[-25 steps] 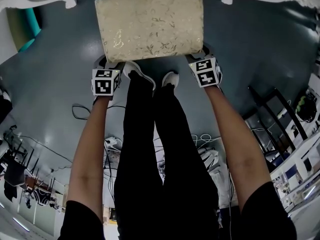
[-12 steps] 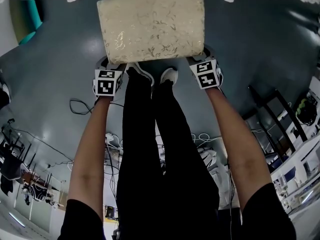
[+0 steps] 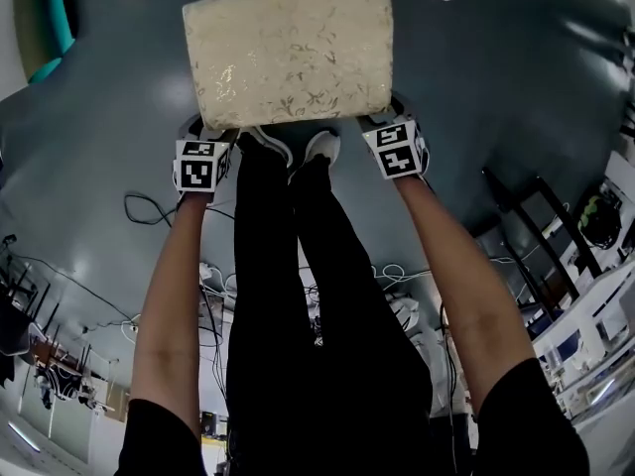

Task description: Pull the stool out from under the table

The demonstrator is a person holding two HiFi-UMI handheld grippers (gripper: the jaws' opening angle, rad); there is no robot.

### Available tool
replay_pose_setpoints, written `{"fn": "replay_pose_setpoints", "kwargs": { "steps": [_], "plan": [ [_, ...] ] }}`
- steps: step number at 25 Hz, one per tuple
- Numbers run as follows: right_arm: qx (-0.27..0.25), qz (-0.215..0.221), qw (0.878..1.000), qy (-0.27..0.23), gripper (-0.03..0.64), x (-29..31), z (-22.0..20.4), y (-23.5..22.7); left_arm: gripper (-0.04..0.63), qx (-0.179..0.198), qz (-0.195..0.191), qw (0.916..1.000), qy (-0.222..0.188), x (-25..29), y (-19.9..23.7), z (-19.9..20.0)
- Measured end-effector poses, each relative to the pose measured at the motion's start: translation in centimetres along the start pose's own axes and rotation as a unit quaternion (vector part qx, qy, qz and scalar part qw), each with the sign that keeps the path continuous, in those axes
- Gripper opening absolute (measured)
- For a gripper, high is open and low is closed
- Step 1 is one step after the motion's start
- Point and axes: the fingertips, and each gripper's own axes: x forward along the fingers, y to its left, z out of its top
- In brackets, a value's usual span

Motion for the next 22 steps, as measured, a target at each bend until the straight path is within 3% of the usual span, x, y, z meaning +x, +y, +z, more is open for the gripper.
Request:
{"fn": "replay_pose_setpoints", "kwargs": {
  "steps": [8,13,19,22],
  "plan": [
    [-0.005,0.014,1.000,0.012,0.287,-1.0,-2.6,1.4,0.301,-0.011,-0.007,0.9998,0.014,-0.7,-2.1,-3.0],
    [-0.003,0.024,0.999,0.030,0.287,-1.3,-5.2,2.9,0.301,0.027,-0.014,0.9985,0.047,-0.7,-3.4,-6.1],
    [0.002,0.044,0.998,0.050,0.287,-2.0,-5.8,3.6,0.301,0.017,-0.024,0.9965,0.077,-1.1,-4.1,-7.0],
    [0.006,0.051,0.998,0.048,0.287,-1.9,-5.9,3.8,0.301,0.041,-0.018,0.9952,0.087,-1.0,-3.7,-7.3]
  ]
}}
